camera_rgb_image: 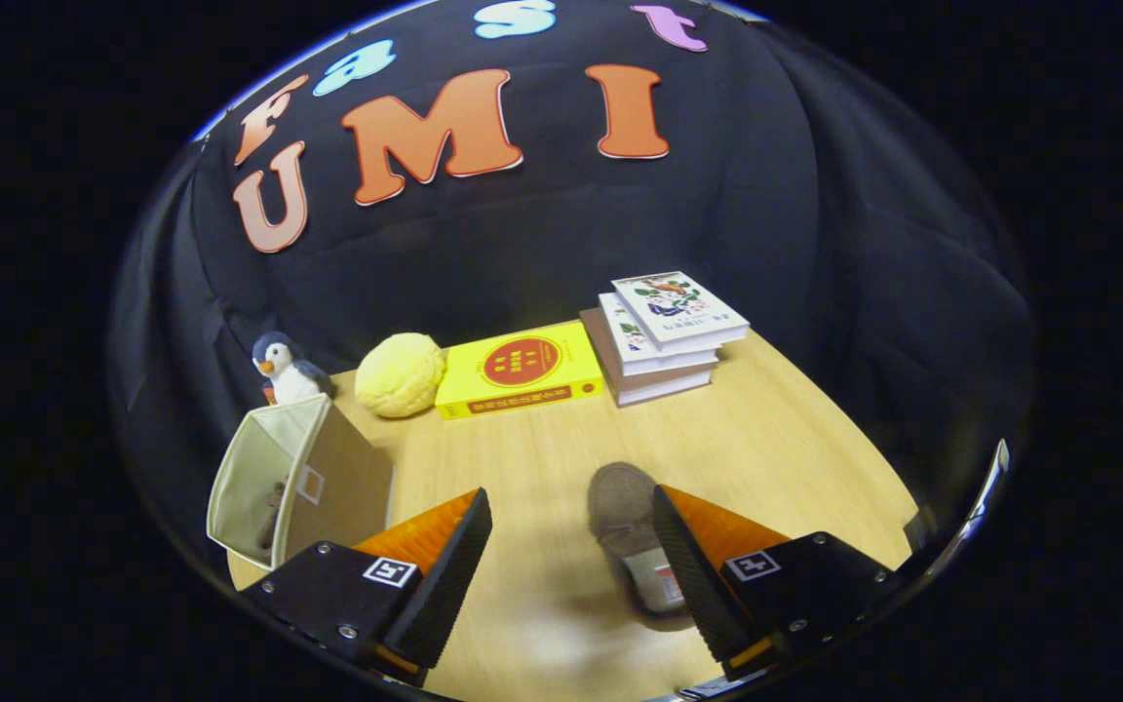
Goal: Open the storage box then place both shoes into the box .Put the left shoe in first, then the right shoe, with the right side of both shoes facing outward in a uniform manner.
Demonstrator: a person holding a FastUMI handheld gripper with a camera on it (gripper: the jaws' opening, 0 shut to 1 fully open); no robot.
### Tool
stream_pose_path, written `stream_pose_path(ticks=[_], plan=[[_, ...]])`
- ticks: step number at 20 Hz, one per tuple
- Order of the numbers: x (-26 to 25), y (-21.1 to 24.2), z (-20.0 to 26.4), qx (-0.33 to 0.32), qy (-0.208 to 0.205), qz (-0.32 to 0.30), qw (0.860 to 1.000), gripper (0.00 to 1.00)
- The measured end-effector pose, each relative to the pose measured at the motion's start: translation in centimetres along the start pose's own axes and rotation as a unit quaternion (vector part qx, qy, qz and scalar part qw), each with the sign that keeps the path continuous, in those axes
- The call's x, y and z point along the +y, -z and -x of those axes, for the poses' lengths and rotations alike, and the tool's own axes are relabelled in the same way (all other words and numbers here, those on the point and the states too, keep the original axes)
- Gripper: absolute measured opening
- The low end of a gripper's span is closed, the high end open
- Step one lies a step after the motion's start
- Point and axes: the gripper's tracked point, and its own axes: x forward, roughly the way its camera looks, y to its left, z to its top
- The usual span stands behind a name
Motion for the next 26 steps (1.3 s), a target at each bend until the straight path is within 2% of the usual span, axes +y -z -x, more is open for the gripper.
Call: stream_pose_path(ticks=[5,10,16,18,21,22,25,26], plan=[[-5.1,1.8,-0.4,0.015,0.018,-0.002,1.000,0.99],[-7.7,5.2,-1.5,0.050,0.020,0.002,0.999,0.97],[-7.9,8.7,-3.9,0.089,0.011,0.032,0.995,0.81],[-7.9,9.5,-4.8,0.100,0.008,0.039,0.994,0.70],[-7.5,10.6,-6.2,0.118,0.002,0.045,0.992,0.46],[-7.5,11.1,-6.6,0.125,0.001,0.048,0.991,0.41],[-7.9,11.3,-7.2,0.130,0.014,0.053,0.990,0.13],[-7.9,11.3,-7.2,0.131,0.014,0.049,0.990,0.08]])
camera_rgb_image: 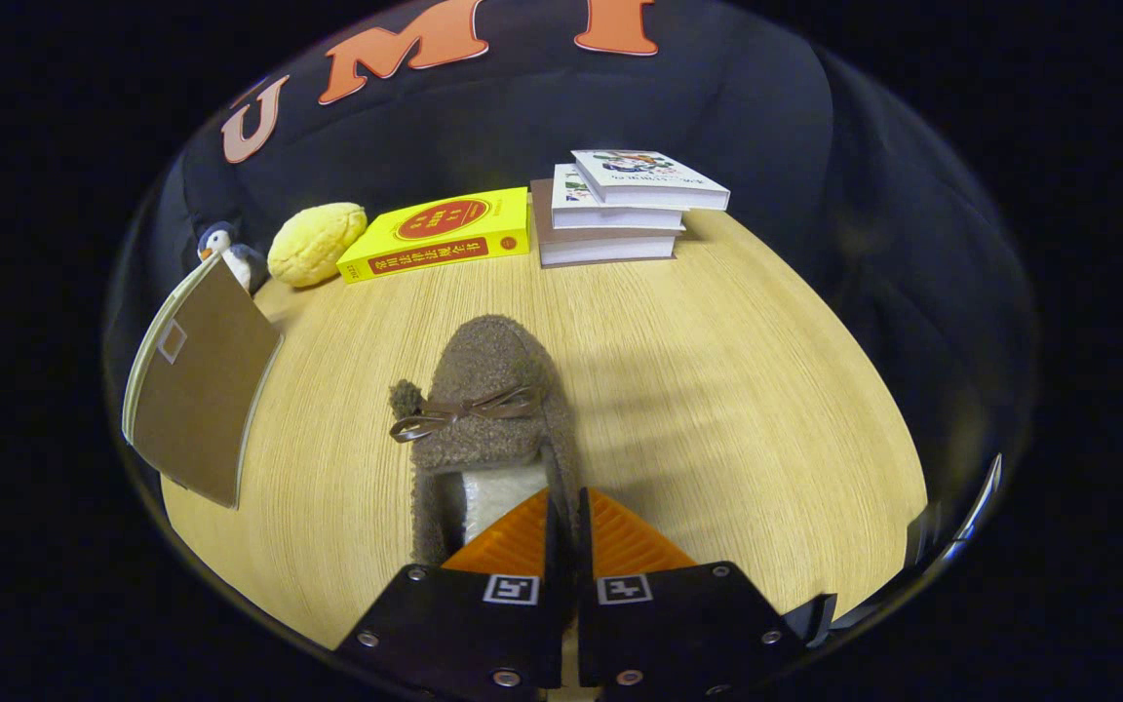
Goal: Open the storage box then place both shoes into the box .Put the left shoe in first, then the right shoe, with the right side of both shoes facing outward in a uniform manner.
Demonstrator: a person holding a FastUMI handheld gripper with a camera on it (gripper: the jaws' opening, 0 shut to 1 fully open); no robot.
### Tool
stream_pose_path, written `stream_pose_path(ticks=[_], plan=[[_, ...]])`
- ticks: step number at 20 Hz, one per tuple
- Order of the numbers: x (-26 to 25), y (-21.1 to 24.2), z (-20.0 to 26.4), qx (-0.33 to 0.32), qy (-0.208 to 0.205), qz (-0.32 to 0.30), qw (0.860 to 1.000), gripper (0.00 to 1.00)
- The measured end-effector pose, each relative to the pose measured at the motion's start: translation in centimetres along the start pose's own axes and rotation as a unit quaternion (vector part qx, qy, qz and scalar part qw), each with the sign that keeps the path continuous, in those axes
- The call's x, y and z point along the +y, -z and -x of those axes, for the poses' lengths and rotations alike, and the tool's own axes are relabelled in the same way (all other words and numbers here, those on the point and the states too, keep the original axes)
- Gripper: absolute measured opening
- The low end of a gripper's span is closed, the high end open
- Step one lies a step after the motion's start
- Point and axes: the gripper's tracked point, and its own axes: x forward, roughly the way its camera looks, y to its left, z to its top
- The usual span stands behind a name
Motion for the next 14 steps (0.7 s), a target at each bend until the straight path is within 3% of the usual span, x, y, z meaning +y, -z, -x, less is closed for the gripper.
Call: stream_pose_path(ticks=[3,14], plan=[[0.1,-0.5,0.7,-0.001,-0.003,-0.018,1.000,0.01],[4.1,-6.3,6.2,-0.055,-0.001,-0.044,0.998,0.01]])
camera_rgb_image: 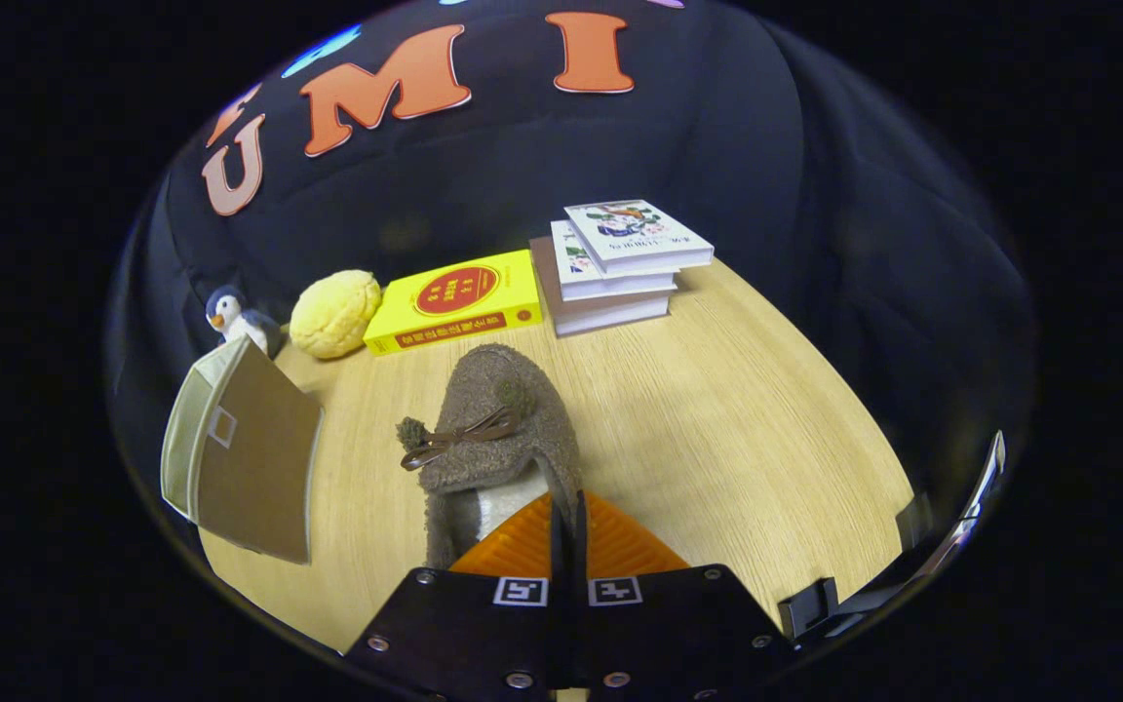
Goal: Open the storage box then place both shoes into the box .Put the left shoe in first, then the right shoe, with the right side of both shoes facing outward in a uniform manner.
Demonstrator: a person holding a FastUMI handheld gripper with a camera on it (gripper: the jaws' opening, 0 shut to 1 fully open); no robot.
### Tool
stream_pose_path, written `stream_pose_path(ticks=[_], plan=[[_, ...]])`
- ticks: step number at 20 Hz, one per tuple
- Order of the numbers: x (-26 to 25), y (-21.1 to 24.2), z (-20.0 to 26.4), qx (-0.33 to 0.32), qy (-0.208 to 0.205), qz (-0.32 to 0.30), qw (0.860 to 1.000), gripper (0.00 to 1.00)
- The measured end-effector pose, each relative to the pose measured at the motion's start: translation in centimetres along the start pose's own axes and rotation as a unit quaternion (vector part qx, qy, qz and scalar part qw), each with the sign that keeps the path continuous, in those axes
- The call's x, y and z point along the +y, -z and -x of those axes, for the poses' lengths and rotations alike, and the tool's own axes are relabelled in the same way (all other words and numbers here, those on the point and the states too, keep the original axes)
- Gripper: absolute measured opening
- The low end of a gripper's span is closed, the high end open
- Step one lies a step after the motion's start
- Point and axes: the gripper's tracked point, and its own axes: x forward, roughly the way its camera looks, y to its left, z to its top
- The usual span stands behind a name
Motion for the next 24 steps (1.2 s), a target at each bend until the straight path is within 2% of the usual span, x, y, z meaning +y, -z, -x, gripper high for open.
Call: stream_pose_path(ticks=[9,16,21,24], plan=[[11.1,-4.4,3.3,-0.029,-0.034,-0.006,0.999,0.01],[21.8,-7.0,5.8,-0.052,-0.081,-0.016,0.995,0.01],[28.0,-6.2,6.2,-0.039,-0.115,-0.025,0.992,0.01],[30.0,-4.9,5.8,-0.028,-0.120,-0.021,0.992,0.01]])
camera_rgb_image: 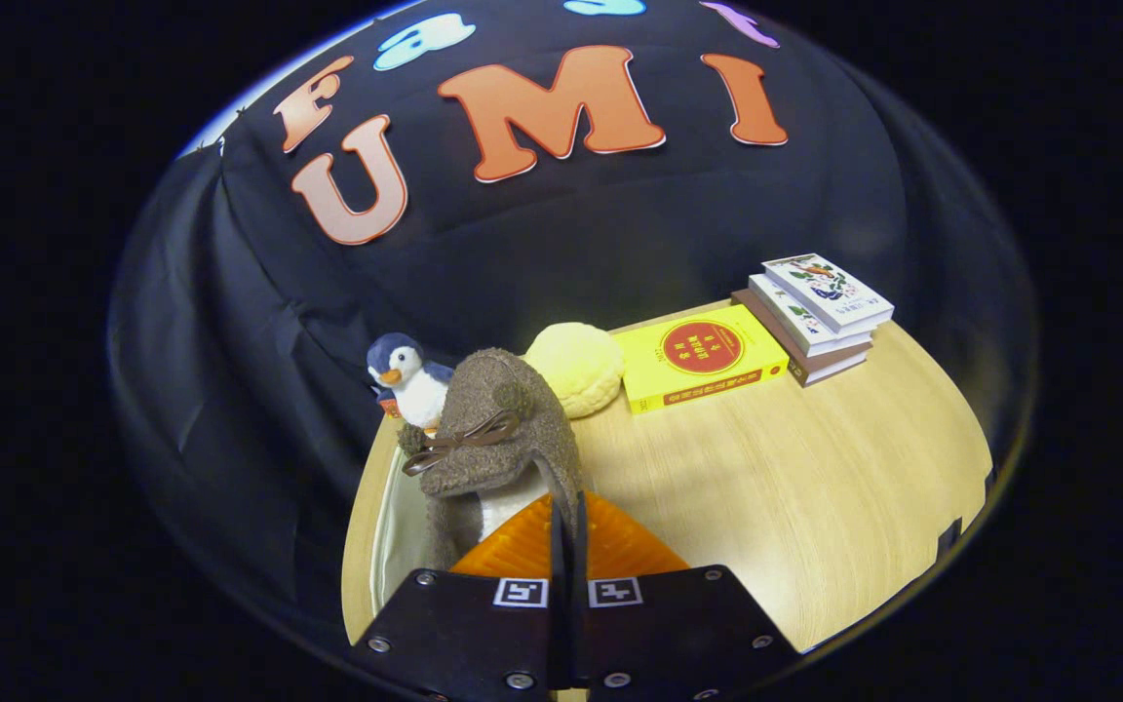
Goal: Open the storage box then place both shoes into the box .Put the left shoe in first, then the right shoe, with the right side of both shoes facing outward in a uniform manner.
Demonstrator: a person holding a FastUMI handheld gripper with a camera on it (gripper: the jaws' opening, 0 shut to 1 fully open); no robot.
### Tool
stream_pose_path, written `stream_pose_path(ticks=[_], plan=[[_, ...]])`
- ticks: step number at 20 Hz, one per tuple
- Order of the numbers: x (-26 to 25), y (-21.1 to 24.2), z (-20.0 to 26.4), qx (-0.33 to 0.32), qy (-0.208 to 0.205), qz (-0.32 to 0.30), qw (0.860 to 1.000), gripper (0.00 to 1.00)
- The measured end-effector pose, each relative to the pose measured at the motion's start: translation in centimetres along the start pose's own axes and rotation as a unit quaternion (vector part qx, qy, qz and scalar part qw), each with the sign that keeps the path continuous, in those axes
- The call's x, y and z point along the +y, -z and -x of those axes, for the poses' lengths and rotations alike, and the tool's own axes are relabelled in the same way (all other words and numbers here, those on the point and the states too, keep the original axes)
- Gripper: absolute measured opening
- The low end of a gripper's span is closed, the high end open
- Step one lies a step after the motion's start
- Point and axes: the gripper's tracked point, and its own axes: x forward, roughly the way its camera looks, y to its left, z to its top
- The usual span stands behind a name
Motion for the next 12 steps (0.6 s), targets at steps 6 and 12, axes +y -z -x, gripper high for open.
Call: stream_pose_path(ticks=[6,12], plan=[[1.6,3.2,-1.3,0.029,-0.003,-0.015,0.999,0.01],[1.2,5.6,-2.0,0.050,0.010,-0.004,0.999,0.03]])
